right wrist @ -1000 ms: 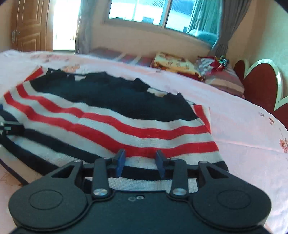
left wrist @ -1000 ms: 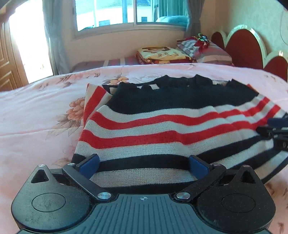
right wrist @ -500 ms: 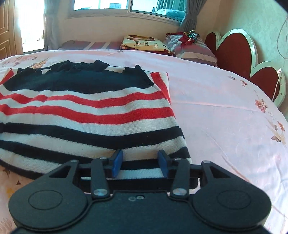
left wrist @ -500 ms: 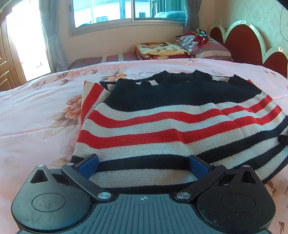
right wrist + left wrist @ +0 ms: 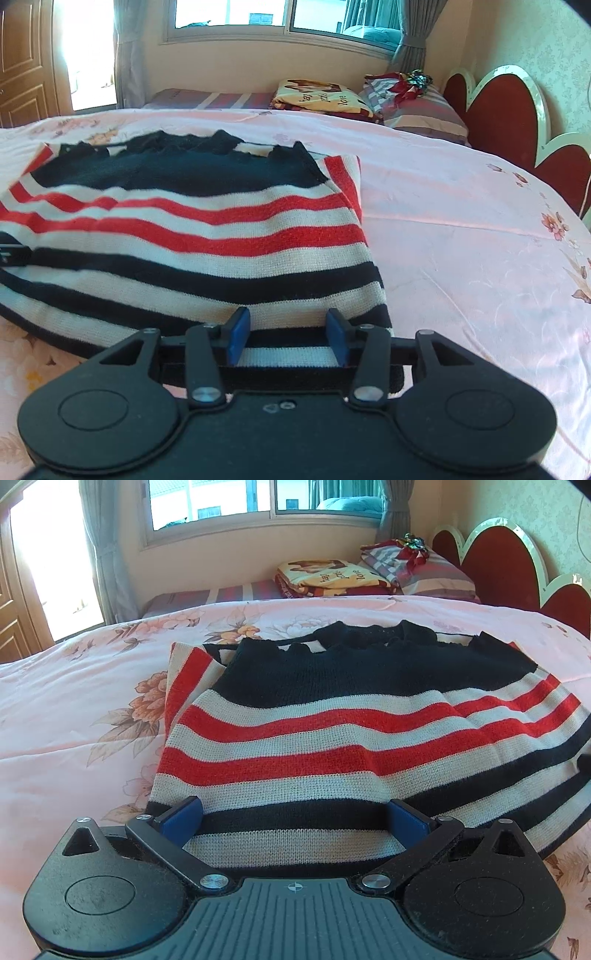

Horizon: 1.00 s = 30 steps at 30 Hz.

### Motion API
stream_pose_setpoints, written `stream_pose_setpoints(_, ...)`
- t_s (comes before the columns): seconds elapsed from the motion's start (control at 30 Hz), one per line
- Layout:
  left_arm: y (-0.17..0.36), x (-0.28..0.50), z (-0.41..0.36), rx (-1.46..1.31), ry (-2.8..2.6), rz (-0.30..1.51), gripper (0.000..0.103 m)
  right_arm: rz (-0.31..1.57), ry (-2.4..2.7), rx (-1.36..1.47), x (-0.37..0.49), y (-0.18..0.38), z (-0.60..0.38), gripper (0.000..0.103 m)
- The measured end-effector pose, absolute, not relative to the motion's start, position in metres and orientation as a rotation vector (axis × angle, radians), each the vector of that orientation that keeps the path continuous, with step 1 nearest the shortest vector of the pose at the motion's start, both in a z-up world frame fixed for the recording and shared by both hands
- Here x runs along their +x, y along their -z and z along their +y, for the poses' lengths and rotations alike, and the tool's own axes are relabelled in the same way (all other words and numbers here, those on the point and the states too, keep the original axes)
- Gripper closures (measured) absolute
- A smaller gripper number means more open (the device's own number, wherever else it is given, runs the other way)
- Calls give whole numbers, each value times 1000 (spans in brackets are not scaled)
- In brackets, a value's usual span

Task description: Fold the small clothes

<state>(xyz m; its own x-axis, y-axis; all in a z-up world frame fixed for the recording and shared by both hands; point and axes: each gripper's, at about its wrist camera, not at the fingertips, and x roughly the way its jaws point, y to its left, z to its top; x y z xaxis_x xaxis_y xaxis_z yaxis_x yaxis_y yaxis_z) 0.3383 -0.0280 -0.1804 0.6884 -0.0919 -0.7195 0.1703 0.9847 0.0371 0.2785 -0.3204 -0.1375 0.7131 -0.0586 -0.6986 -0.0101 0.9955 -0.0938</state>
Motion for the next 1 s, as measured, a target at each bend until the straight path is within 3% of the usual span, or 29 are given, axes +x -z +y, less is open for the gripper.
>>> stream_pose_setpoints(0.13, 171, 337, -31, 84, 108, 797, 0, 694, -66, -135, 280, 122, -295, 45)
stream_pose_setpoints(0.27, 155, 337, -39, 45, 68, 710, 0, 672, -139, -184, 298, 123, -264, 47)
stream_pose_setpoints(0.6, 173, 370, -37, -23, 18, 804, 0, 728, -155, -198, 329, 146, -252, 48)
stream_pose_setpoints(0.7, 163, 352, -28, -107, 9, 800, 0, 685, -167, -170, 319, 135, -255, 47)
stream_pose_setpoints(0.77, 161, 335, -18, -165, -11, 800, 0, 670, -186, -125, 313, 129, -257, 40)
stream_pose_setpoints(1.0, 166, 285, 12, -331, -41, 828, 0, 700, -224, -63, 306, 131, -250, 40)
